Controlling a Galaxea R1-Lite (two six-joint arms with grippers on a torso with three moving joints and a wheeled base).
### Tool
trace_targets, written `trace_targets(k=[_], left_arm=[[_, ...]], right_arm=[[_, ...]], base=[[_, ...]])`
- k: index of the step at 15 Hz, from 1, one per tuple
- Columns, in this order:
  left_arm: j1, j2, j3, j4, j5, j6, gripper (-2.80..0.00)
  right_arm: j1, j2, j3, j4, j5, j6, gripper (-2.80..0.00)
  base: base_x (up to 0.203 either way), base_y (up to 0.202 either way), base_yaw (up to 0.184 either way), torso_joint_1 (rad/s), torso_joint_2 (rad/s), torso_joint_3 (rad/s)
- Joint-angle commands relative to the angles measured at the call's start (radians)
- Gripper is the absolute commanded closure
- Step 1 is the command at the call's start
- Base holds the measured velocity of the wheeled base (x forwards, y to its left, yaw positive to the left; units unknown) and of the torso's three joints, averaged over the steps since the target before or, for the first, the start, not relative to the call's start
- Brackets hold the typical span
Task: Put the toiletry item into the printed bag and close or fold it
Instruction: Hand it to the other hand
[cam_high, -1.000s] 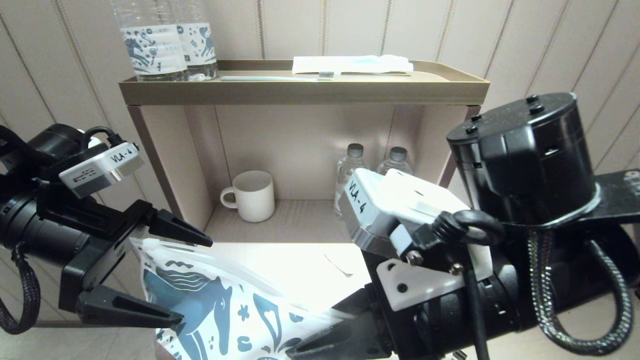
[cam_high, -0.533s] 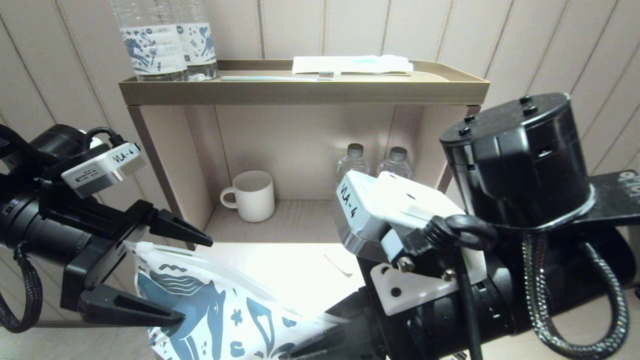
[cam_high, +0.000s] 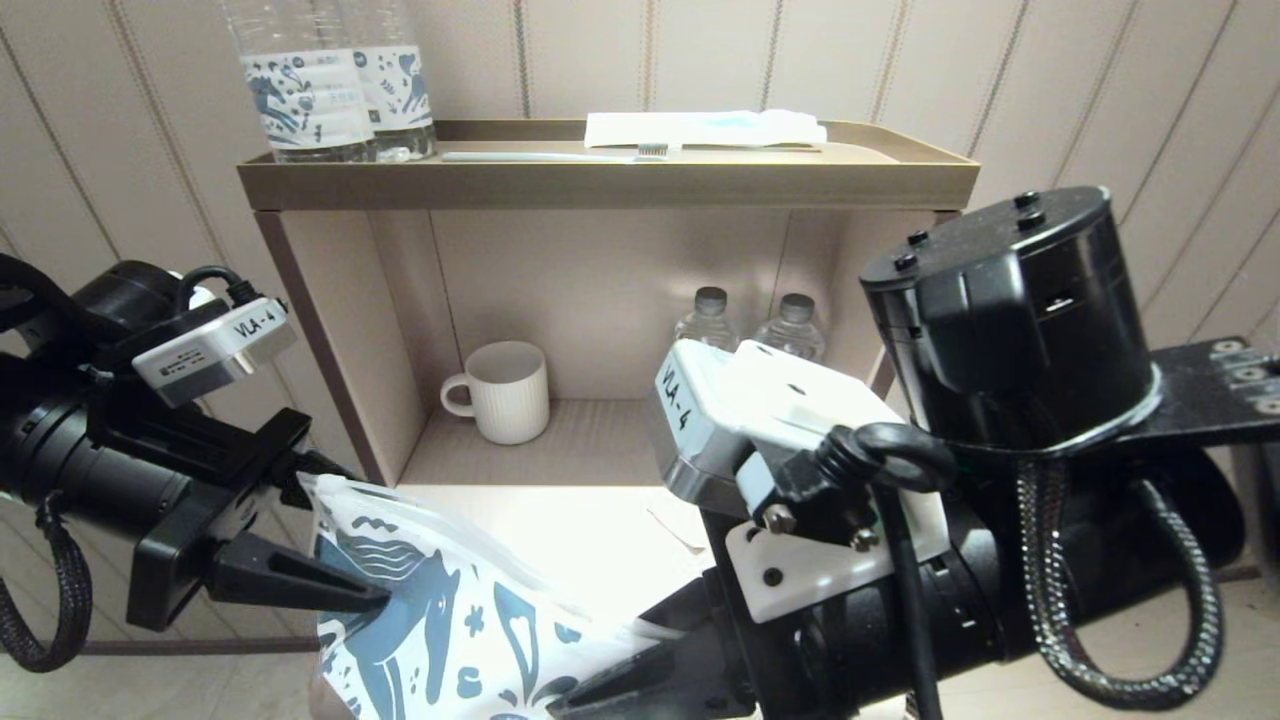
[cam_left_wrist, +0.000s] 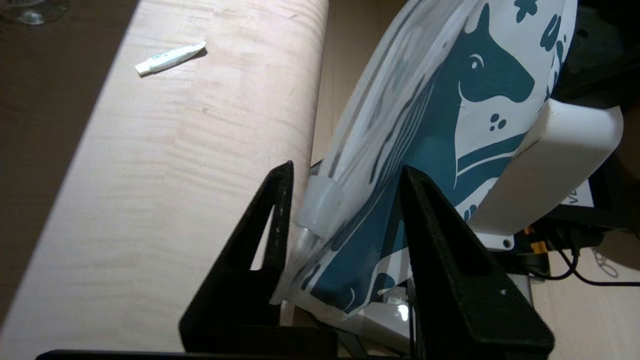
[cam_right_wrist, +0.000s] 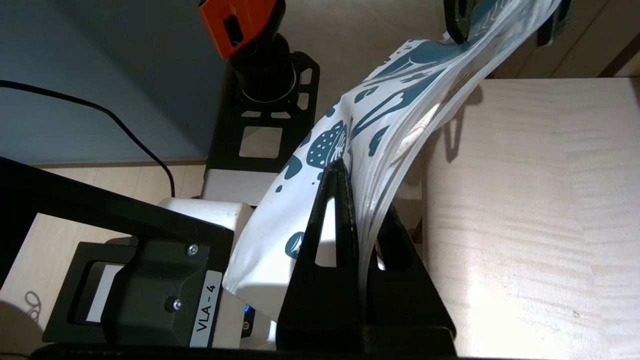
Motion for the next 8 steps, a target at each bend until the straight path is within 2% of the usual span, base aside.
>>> trace_targets(k=[1,8], left_arm=[[0.001,0.000,0.020,0.006,-0.005,0.035,0.00],[0.005,-0.015,0.072,-0.014,0.003,0.043,0.00]], right_arm=[[0.001,0.005,-0.003,0.000,0.003,-0.001,0.00],[-0.013,0.027,0.012,0.001,-0.009,0.001,0.00]], base=[[0.000,0.000,0.000,0.000,0.00,0.000],[0.000,0.000,0.000,0.000,0.00,0.000]])
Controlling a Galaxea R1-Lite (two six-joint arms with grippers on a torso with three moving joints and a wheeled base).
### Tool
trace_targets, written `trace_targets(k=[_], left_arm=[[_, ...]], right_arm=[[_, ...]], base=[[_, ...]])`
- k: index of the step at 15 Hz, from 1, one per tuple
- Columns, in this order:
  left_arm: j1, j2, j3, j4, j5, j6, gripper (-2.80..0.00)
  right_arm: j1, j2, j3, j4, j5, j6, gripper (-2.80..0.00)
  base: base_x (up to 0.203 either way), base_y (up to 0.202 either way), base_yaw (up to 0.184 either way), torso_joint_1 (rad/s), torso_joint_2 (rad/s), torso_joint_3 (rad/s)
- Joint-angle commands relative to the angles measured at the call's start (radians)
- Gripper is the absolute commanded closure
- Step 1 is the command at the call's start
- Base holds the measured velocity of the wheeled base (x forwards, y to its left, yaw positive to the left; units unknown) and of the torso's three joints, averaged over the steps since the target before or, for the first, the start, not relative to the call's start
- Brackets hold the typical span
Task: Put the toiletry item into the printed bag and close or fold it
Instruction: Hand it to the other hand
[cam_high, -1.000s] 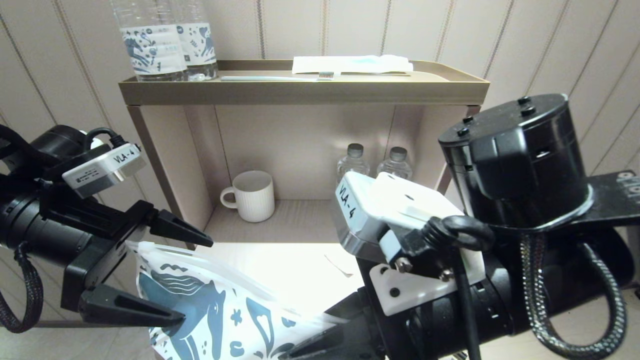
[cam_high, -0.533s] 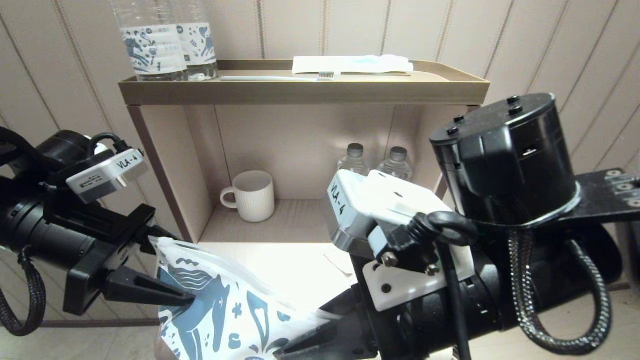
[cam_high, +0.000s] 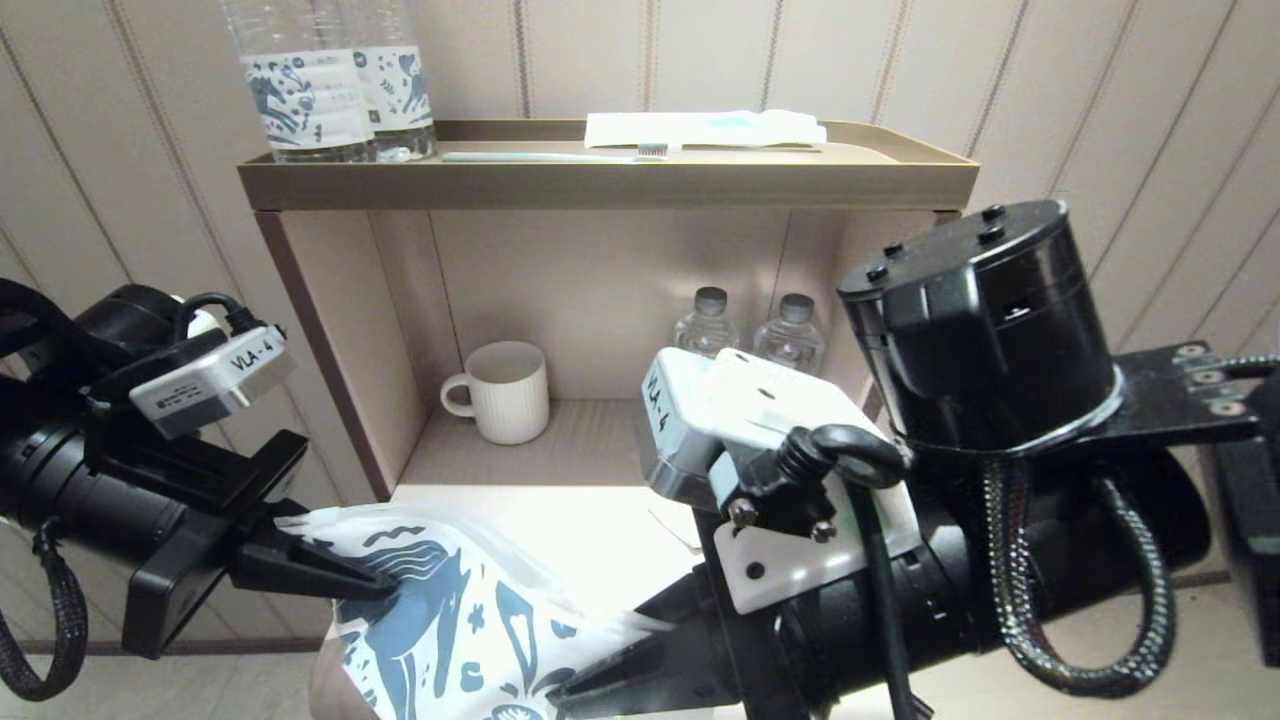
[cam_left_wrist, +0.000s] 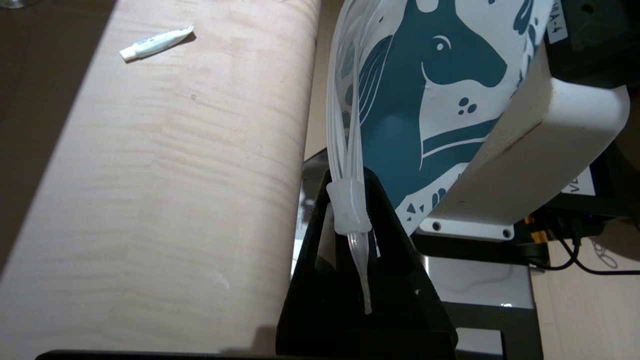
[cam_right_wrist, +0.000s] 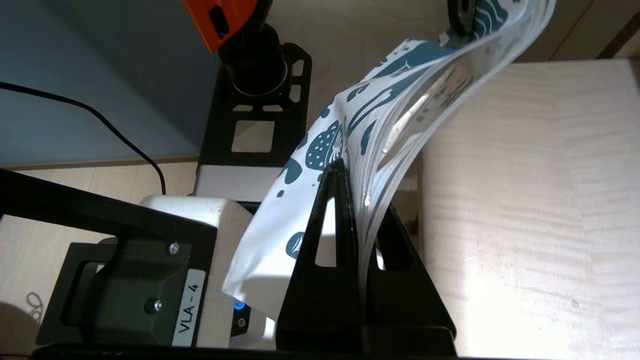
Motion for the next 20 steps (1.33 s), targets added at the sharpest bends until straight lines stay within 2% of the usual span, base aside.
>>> trace_targets(k=[1,3,7,8,20], left_arm=[[0.009,-0.006,0.029,-0.052,-0.003,0.001,0.00],[0.036,-0.008,0.034,-0.096,0.000,-0.008,0.00],[0.041,-0.008,0.037,-0.097,0.000,-0.009,0.00],[0.041,-0.008,0.039,-0.097,0.002,-0.009,0.00],[0.043,0.008,0.042,-0.108,0.006,-0.009,0.00]], right_arm=[[-0.011,0.008,0.027,0.001,-0.013,-0.001,0.00],[-0.045,0.010,0.032,0.005,-0.054,-0.001,0.00],[-0.035,0.039,0.012,0.018,-0.122,0.002,0.00],[-0.034,0.044,0.011,0.015,-0.129,-0.001,-2.80],[-0.044,0.016,0.045,0.021,-0.135,0.003,-2.80]], base=[[0.000,0.000,0.000,0.000,0.00,0.000],[0.000,0.000,0.000,0.000,0.00,0.000],[0.000,0.000,0.000,0.000,0.00,0.000],[0.000,0.000,0.000,0.000,0.00,0.000],[0.000,0.000,0.000,0.000,0.00,0.000]])
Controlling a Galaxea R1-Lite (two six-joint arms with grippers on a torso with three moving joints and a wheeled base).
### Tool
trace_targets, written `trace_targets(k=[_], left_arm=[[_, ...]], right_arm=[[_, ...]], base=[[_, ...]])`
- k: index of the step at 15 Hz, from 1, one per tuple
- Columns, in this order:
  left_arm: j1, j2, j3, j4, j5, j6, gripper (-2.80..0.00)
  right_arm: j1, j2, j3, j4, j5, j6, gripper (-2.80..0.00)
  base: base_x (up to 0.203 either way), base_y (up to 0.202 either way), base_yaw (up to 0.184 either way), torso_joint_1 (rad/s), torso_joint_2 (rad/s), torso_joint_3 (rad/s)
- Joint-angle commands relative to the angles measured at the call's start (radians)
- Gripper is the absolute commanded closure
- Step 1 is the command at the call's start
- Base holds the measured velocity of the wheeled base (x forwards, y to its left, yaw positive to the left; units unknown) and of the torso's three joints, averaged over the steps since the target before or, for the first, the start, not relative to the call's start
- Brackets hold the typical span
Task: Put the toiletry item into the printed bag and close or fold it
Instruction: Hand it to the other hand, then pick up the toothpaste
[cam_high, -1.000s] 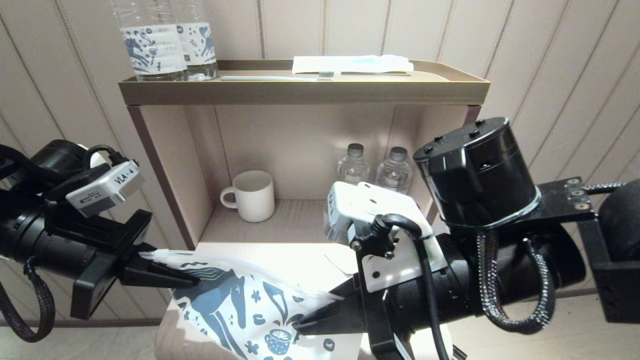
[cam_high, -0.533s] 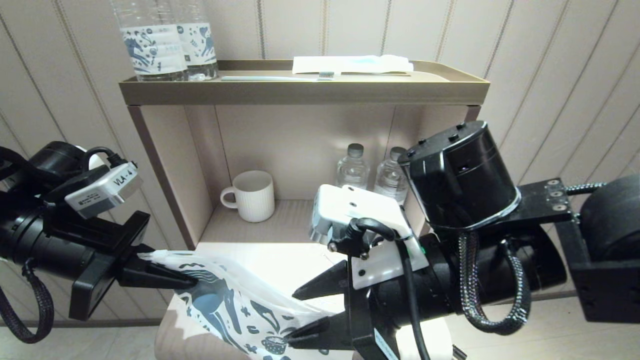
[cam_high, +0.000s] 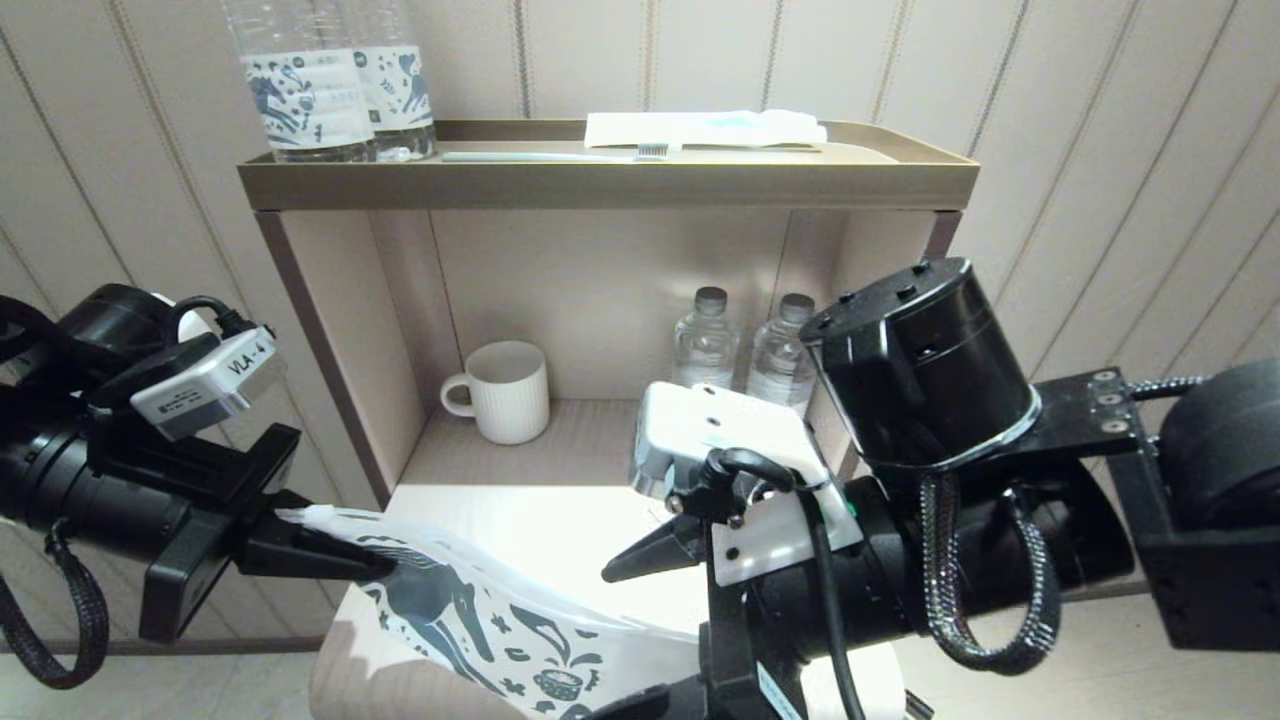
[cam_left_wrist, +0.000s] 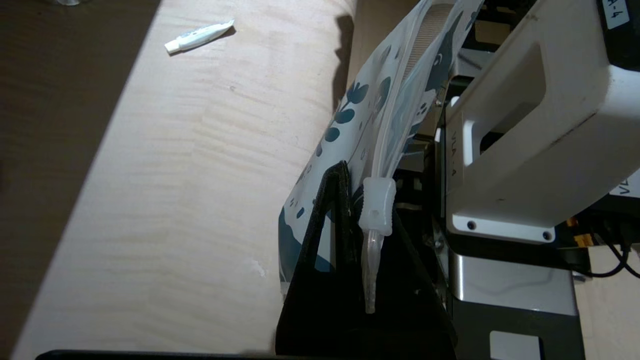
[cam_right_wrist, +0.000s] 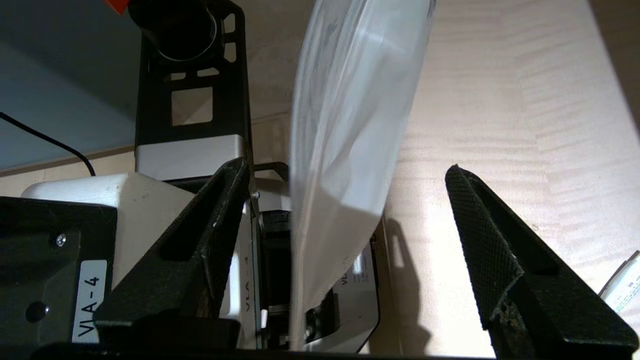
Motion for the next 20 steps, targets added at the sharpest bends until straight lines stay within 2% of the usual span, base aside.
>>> trace_targets(k=[1,3,8,11,13,16,17,20], left_arm=[[0.015,0.026,-0.004,-0.016,-0.006,0.000,0.00],[0.054,0.032,-0.005,-0.059,-0.010,-0.010,0.00],[0.141,0.032,0.012,-0.185,-0.004,-0.025,0.00],[0.168,0.020,0.068,-0.328,0.039,-0.027,0.00],[0.170,0.005,0.149,-0.503,0.071,-0.037,0.00],[0.171,-0.019,0.143,-0.508,0.088,-0.085,0.00],[0.171,-0.037,0.142,-0.508,0.089,-0.131,0.00],[0.169,-0.067,0.134,-0.514,0.088,-0.220,0.00]], right_arm=[[0.000,-0.040,0.042,0.001,0.004,0.000,-2.80],[-0.008,-0.092,0.110,-0.004,0.003,0.002,-2.80],[-0.145,-0.211,0.269,-0.008,0.008,0.008,-2.80],[-0.173,-0.208,0.283,-0.008,0.006,0.018,-2.80],[-0.176,-0.169,0.272,-0.010,0.003,0.020,-2.80],[-0.188,-0.073,0.240,-0.029,-0.019,0.027,-2.80],[-0.188,-0.034,0.226,-0.035,-0.042,0.028,-2.80],[-0.193,0.068,0.171,-0.058,-0.111,0.030,-2.80]], base=[[0.000,0.000,0.000,0.000,0.00,0.000],[0.000,0.000,0.000,0.000,0.00,0.000],[0.000,0.000,0.000,0.000,0.00,0.000],[0.000,0.000,0.000,0.000,0.00,0.000],[0.000,0.000,0.000,0.000,0.00,0.000],[0.000,0.000,0.000,0.000,0.00,0.000],[0.000,0.000,0.000,0.000,0.00,0.000],[0.000,0.000,0.000,0.000,0.00,0.000]])
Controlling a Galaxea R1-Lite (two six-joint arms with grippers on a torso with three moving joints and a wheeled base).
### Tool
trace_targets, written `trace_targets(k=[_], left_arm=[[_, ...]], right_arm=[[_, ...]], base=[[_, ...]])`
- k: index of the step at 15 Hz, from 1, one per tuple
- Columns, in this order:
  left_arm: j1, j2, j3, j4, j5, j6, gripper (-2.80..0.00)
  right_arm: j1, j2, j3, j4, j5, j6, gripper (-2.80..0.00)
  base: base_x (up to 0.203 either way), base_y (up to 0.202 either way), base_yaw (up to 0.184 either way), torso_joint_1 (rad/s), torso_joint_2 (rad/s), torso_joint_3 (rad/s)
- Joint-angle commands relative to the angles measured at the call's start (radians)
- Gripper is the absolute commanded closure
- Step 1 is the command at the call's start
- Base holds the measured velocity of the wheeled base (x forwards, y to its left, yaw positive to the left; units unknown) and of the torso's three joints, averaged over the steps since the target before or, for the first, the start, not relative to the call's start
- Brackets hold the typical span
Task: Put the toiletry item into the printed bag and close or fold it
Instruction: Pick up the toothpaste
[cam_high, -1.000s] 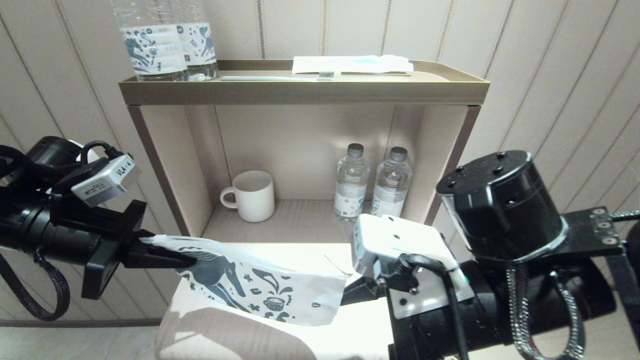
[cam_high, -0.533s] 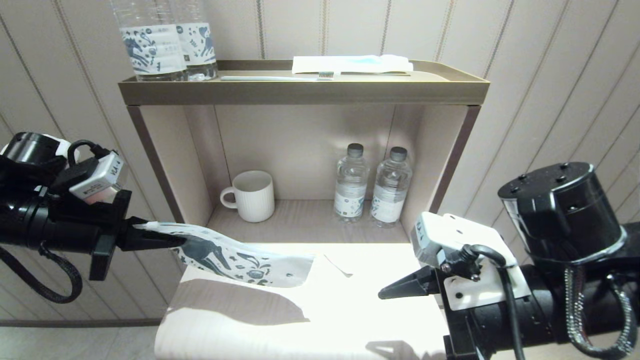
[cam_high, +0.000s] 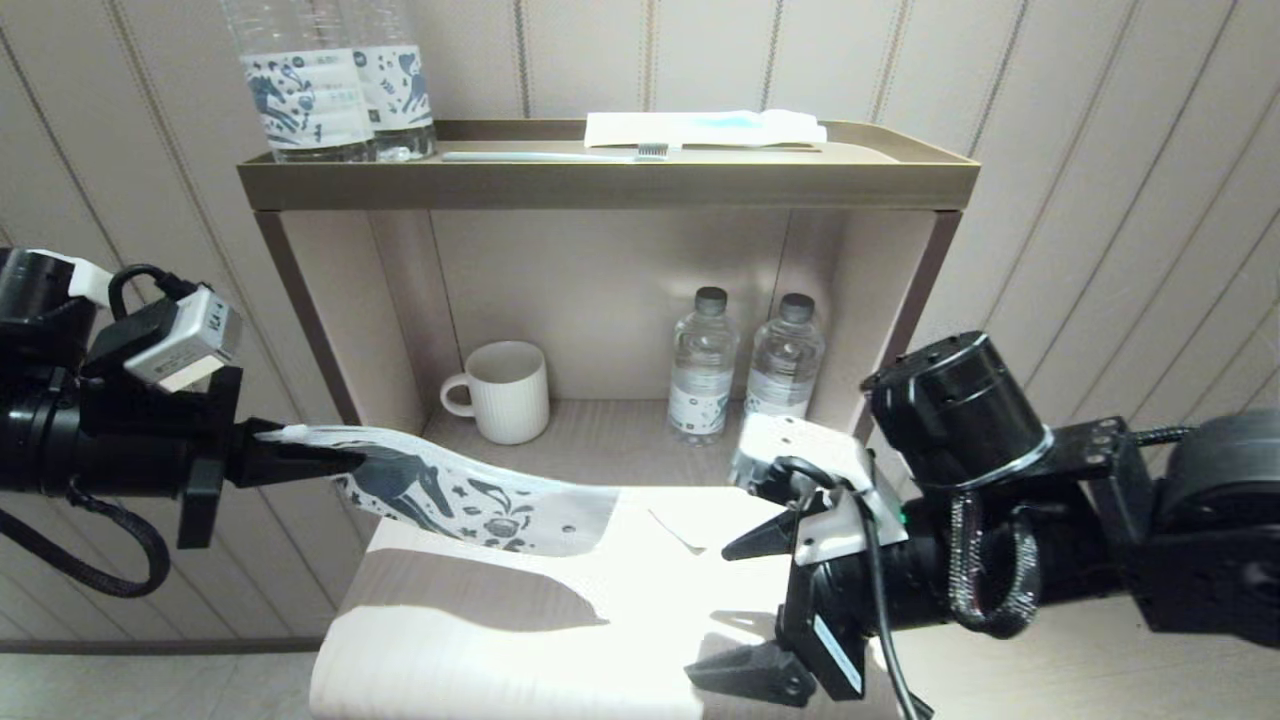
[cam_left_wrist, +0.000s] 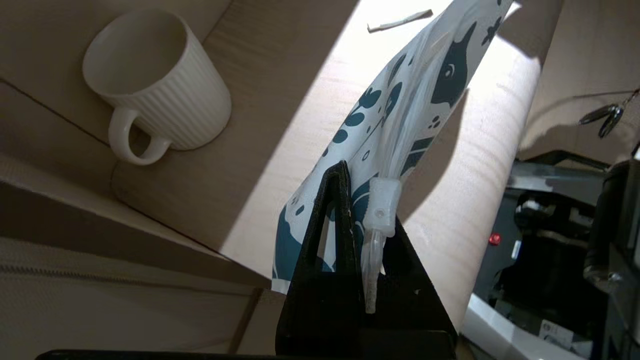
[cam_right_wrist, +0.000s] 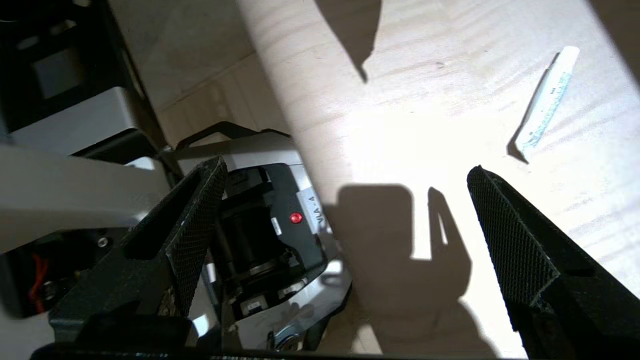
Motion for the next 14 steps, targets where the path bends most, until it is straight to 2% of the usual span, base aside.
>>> trace_targets(k=[1,5,8,14], left_arm=[[-0.001,-0.028,-0.011,0.002,-0.006,-0.024,0.00],[-0.004,-0.031,-0.021,0.001,-0.010,-0.069,0.00],[-0.004,-0.031,-0.021,-0.001,-0.012,-0.069,0.00],[-0.005,-0.030,-0.018,-0.001,-0.012,-0.067,0.00]], right_arm=[[-0.011,0.098,-0.036,-0.006,-0.024,-0.001,-2.80],[-0.045,0.140,-0.068,-0.008,-0.054,0.004,-2.80],[-0.077,0.203,-0.093,-0.011,-0.083,0.003,-2.80],[-0.098,0.286,-0.146,-0.048,-0.084,0.002,-2.80]], base=[[0.000,0.000,0.000,0.000,0.00,0.000],[0.000,0.000,0.000,0.000,0.00,0.000],[0.000,0.000,0.000,0.000,0.00,0.000],[0.000,0.000,0.000,0.000,0.00,0.000]])
